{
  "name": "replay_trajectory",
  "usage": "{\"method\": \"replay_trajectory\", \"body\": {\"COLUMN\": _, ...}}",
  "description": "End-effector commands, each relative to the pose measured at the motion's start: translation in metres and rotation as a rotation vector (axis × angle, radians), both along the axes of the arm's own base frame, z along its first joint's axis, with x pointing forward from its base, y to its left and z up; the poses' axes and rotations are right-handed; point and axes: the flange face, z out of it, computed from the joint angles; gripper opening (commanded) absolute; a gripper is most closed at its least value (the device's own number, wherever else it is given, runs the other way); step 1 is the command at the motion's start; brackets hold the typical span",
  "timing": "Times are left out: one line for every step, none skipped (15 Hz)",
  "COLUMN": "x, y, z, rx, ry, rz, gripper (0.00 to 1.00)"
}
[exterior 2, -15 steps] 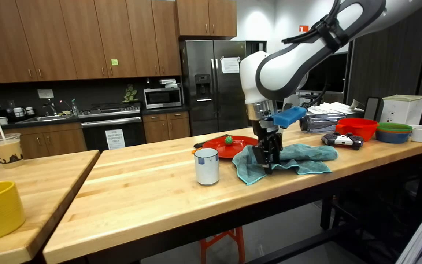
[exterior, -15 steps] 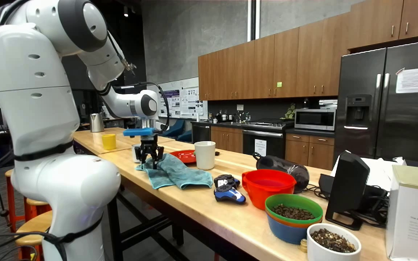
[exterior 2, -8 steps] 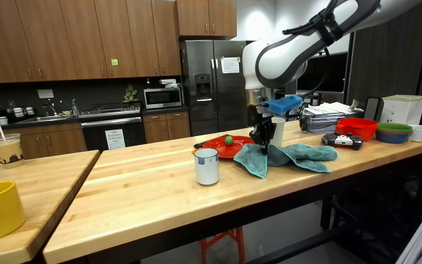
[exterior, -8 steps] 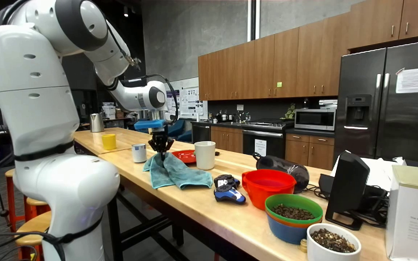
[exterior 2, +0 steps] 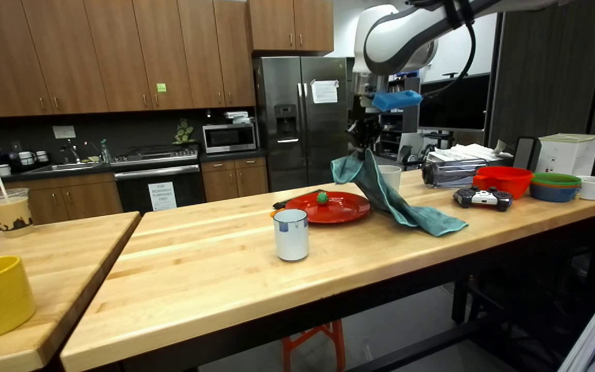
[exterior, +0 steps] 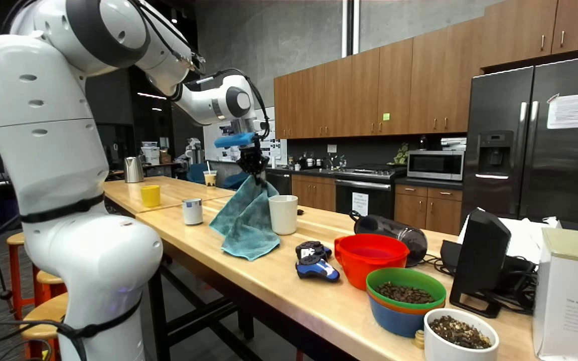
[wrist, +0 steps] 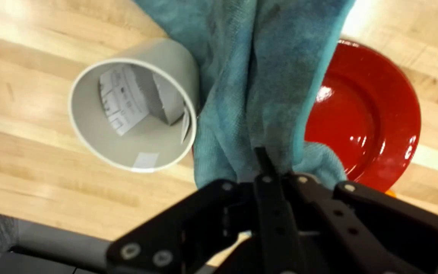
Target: Put the blue cloth on the white cup
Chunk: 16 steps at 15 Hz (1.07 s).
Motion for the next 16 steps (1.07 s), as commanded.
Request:
{"method": "replay_trajectory", "body": {"x": 0.011, "y": -0.022, "z": 0.033, "rx": -0.016, "ry": -0.080, "rz": -0.049, "gripper": 0.01}}
{"method": "replay_trajectory", "body": {"x": 0.014, "y": -0.027, "z": 0.039, "rx": -0.021, "ry": -0.095, "rz": -0.057, "gripper": 0.01}}
{"method": "replay_trajectory", "body": {"x": 0.015, "y": -0.031, "z": 0.043, "rx": -0.023, "ry": -0.107, "rz": -0.066, "gripper": 0.01}}
{"method": "replay_trajectory", "body": {"x": 0.017, "y": -0.034, "z": 0.046, "rx": -0.024, "ry": -0.117, "rz": -0.074, "gripper": 0.01}}
{"method": "replay_trajectory", "body": {"x": 0.018, "y": -0.038, "z": 0.049, "rx": -0.024, "ry": -0.127, "rz": -0.084, "gripper": 0.01}}
{"method": "replay_trajectory", "body": {"x": 0.019, "y": -0.041, "z": 0.051, "rx": -0.028, "ry": -0.135, "rz": -0.093, "gripper": 0.01}}
{"method": "replay_trajectory", "body": {"x": 0.021, "y": -0.045, "z": 0.054, "rx": -0.029, "ry": -0.143, "rz": -0.104, "gripper": 0.01}}
{"method": "replay_trajectory", "body": {"x": 0.022, "y": -0.049, "z": 0.056, "rx": -0.029, "ry": -0.152, "rz": -0.115, "gripper": 0.01}}
{"method": "replay_trajectory", "body": {"x": 0.023, "y": -0.052, "z": 0.057, "rx": -0.028, "ry": -0.160, "rz": -0.126, "gripper": 0.01}}
{"method": "replay_trajectory", "body": {"x": 0.025, "y": -0.058, "z": 0.060, "rx": -0.027, "ry": -0.168, "rz": -0.143, "gripper": 0.01}}
{"method": "replay_trajectory", "body": {"x": 0.026, "y": -0.062, "z": 0.061, "rx": -0.027, "ry": -0.176, "rz": -0.156, "gripper": 0.01}}
{"method": "replay_trajectory", "body": {"x": 0.028, "y": -0.069, "z": 0.064, "rx": -0.027, "ry": -0.185, "rz": -0.173, "gripper": 0.01}}
{"method": "replay_trajectory", "body": {"x": 0.030, "y": -0.075, "z": 0.066, "rx": -0.026, "ry": -0.194, "rz": -0.191, "gripper": 0.01}}
{"method": "replay_trajectory", "body": {"x": 0.031, "y": -0.081, "z": 0.069, "rx": -0.026, "ry": -0.203, "rz": -0.205, "gripper": 0.01}}
{"method": "replay_trajectory", "body": {"x": 0.032, "y": -0.088, "z": 0.073, "rx": -0.026, "ry": -0.216, "rz": -0.221, "gripper": 0.01}}
{"method": "replay_trajectory", "body": {"x": 0.033, "y": -0.094, "z": 0.077, "rx": -0.027, "ry": -0.229, "rz": -0.239, "gripper": 0.01}}
